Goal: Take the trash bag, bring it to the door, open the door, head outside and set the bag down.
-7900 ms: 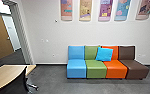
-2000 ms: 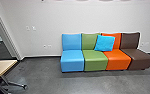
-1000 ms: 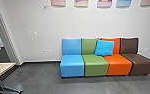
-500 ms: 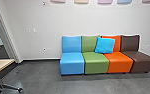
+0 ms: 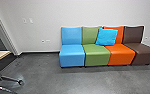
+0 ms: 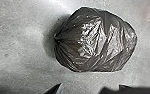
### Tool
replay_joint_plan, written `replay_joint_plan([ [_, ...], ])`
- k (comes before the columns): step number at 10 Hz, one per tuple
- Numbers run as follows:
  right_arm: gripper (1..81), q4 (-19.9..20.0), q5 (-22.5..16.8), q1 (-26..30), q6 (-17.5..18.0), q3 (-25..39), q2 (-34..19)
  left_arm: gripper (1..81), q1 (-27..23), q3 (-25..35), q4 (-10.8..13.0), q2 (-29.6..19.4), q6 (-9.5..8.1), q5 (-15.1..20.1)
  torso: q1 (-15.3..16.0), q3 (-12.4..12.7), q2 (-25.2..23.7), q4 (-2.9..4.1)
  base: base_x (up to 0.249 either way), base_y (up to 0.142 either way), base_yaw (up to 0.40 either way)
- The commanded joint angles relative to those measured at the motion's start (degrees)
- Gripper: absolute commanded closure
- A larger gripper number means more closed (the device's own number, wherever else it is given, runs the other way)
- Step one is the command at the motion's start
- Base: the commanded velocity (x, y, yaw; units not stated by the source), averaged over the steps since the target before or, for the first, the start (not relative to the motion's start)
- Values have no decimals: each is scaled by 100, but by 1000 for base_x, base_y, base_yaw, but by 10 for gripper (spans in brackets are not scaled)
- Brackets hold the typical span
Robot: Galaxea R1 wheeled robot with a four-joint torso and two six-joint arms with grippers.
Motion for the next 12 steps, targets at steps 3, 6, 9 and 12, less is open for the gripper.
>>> replay_joint_plan([
  [3,10,50,-363,311,10,172,-326,10,-942,11,-373,-41,-84,424,612,-359,-955,0,0,0,0],
  [6,10,59,-371,312,10,146,-300,10,-1083,2,-409,3,-84,574,948,-527,-1480,0,0,0,0],
  [9,10,68,-371,355,10,128,-273,10,-1074,2,-365,152,-84,609,1329,-533,-2098,0,0,0,0],
  [12,10,77,-380,399,10,110,-325,10,-1030,2,-418,222,-75,600,1362,-533,-2179,0,0,0,0],
])
